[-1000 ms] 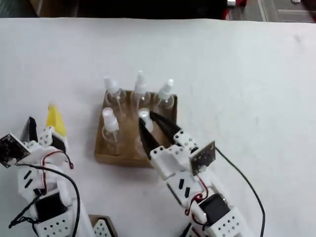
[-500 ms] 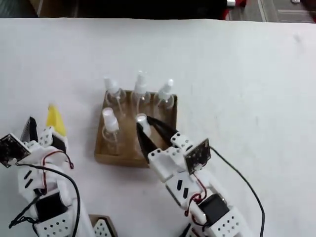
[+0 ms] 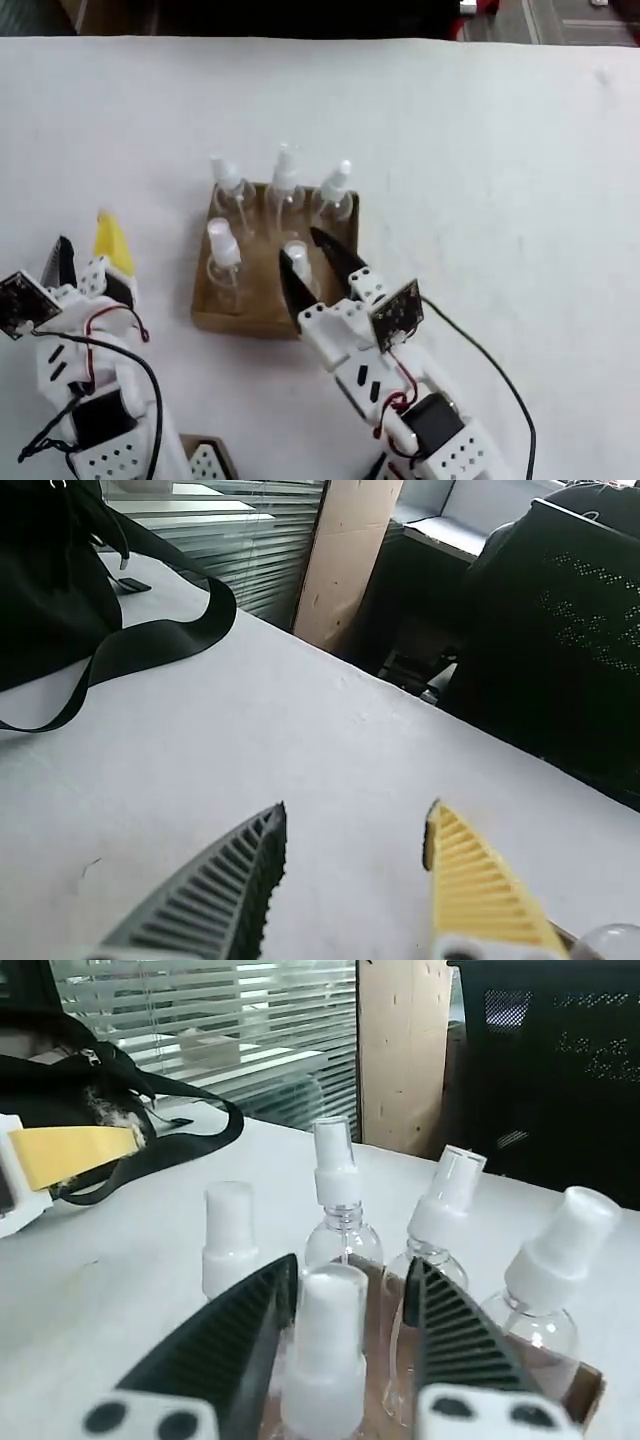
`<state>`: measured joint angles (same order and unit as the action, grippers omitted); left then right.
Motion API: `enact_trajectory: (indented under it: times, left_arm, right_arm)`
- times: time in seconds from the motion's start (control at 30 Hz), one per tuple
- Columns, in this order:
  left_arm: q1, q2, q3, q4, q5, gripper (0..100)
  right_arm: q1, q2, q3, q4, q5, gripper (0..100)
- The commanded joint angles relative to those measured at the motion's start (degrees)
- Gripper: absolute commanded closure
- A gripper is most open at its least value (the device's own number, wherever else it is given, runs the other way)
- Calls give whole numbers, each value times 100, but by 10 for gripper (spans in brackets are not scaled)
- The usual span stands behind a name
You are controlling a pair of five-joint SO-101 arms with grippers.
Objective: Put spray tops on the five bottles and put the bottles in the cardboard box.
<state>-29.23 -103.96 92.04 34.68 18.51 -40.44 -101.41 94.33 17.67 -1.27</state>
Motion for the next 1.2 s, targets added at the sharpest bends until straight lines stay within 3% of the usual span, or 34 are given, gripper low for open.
enact_trajectory:
  times: [0.0,0.4,0.5,0.63,0.73,0.8,0.87,0.93,1.1,1.17]
  left_arm:
    - [57,4,-35,-149,-35,786]
    - [57,4,-35,-149,-35,786]
    - [57,4,-35,-141,-35,786]
    - [-136,4,-246,-97,-26,804]
    - [-602,4,-897,193,-9,919]
    - [-523,4,-1433,440,-70,989]
    - [-207,4,-2004,598,-422,954]
    - [233,4,-2549,589,-1020,963]
    - [1446,4,-4088,782,-3297,976]
    - [1798,13,-4791,1099,-3754,976]
  right_arm:
    - [-40,-57,-97,22,0,851]
    - [-145,-57,-1749,1473,9,810]
    - [374,-57,-2321,1499,9,762]
    - [1578,-4,-3253,1587,-9,805]
    - [2290,-4,-4000,2246,0,869]
    - [2607,-13,-4492,2774,9,943]
    - [2844,-48,-5020,3178,35,988]
    - [2967,-48,-5618,3591,255,965]
    - [2967,-31,-7235,4426,651,981]
    - [2985,-22,-7833,4725,651,982]
